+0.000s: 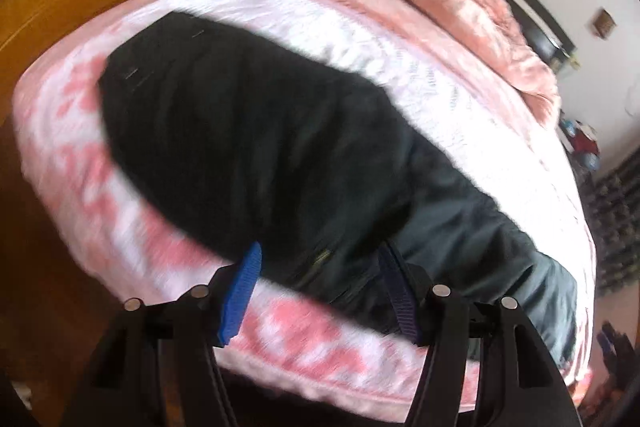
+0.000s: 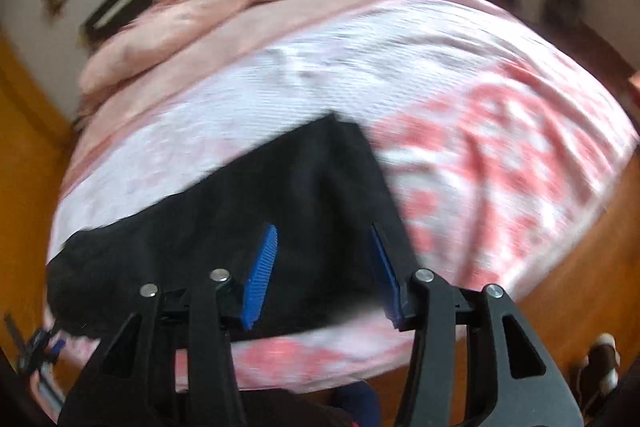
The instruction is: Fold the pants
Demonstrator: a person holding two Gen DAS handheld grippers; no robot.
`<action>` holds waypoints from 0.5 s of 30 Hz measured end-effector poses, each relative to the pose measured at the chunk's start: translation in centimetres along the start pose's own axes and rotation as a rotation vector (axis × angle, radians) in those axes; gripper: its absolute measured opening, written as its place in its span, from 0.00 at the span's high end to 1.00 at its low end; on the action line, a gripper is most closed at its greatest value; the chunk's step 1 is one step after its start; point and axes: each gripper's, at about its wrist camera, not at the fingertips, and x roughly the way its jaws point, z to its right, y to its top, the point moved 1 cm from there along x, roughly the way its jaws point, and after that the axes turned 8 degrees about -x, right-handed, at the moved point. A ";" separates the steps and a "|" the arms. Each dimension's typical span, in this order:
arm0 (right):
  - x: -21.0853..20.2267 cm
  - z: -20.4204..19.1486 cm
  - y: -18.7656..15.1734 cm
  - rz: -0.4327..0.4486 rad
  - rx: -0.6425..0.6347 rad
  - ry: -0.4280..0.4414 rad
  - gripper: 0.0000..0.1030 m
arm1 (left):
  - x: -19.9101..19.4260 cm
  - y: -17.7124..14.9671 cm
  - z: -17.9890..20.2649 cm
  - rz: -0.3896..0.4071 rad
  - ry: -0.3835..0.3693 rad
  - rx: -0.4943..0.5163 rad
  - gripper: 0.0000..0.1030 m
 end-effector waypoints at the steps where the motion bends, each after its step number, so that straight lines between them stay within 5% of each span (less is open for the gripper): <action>1: 0.3 -1.4 0.4 0.001 -0.040 0.040 0.46 | 0.4 0.7 1.0 -0.011 -0.011 0.016 0.37; 8: 4.5 -8.3 2.2 -0.051 -0.158 0.149 0.46 | 5.1 6.5 9.8 -0.059 0.019 0.146 0.36; 15: 6.8 -10.9 2.1 -0.089 -0.172 0.167 0.46 | 12.7 8.9 13.8 -0.263 0.113 0.170 0.32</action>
